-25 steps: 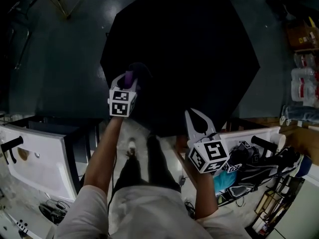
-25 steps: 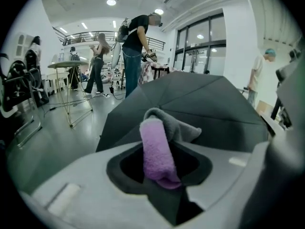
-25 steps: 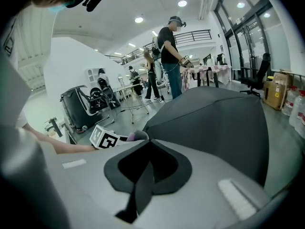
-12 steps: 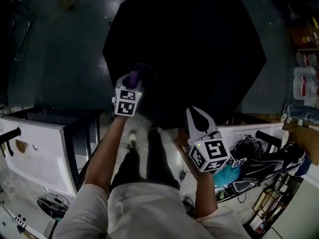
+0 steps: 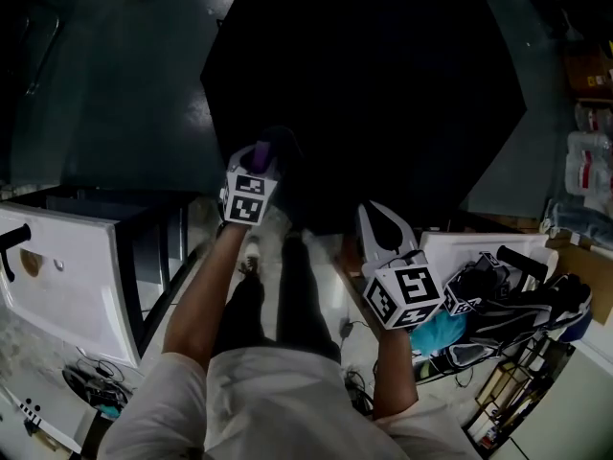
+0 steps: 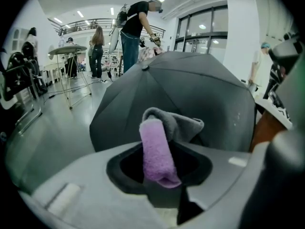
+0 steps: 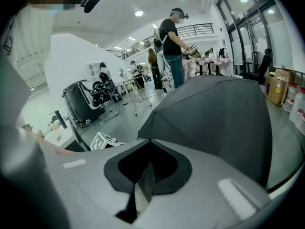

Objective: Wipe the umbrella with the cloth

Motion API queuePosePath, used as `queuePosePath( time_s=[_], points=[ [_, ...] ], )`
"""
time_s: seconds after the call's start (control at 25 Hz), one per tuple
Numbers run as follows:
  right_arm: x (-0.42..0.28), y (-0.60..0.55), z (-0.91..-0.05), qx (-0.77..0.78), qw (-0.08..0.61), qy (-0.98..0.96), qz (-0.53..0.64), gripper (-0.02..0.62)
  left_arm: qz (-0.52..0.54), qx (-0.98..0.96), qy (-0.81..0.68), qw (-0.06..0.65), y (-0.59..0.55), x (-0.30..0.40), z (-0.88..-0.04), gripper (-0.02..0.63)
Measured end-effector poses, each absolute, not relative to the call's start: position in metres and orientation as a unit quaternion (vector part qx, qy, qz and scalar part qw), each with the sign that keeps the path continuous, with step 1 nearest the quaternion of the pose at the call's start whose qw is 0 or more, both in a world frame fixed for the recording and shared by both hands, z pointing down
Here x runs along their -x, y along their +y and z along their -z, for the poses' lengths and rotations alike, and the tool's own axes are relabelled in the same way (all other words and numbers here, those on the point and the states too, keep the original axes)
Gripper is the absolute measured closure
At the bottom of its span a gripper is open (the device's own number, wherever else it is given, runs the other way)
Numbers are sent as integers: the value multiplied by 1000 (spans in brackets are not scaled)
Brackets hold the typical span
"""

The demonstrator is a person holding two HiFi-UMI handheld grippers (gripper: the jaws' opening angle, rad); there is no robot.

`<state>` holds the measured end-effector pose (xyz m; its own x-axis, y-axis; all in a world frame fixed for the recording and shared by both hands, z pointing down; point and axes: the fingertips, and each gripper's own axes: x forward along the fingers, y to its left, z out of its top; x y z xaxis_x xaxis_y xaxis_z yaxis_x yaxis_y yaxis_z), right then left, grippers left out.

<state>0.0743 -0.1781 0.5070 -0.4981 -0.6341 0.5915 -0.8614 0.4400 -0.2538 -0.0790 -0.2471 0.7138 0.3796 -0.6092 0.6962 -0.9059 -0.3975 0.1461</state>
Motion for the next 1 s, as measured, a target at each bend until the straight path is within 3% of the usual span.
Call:
queuePosePath(
  time_s=[1.0],
  points=[
    [-60, -98, -564, -462, 205, -811, -295, 589, -293, -771, -460, 329, -132, 77, -817, 470]
  ],
)
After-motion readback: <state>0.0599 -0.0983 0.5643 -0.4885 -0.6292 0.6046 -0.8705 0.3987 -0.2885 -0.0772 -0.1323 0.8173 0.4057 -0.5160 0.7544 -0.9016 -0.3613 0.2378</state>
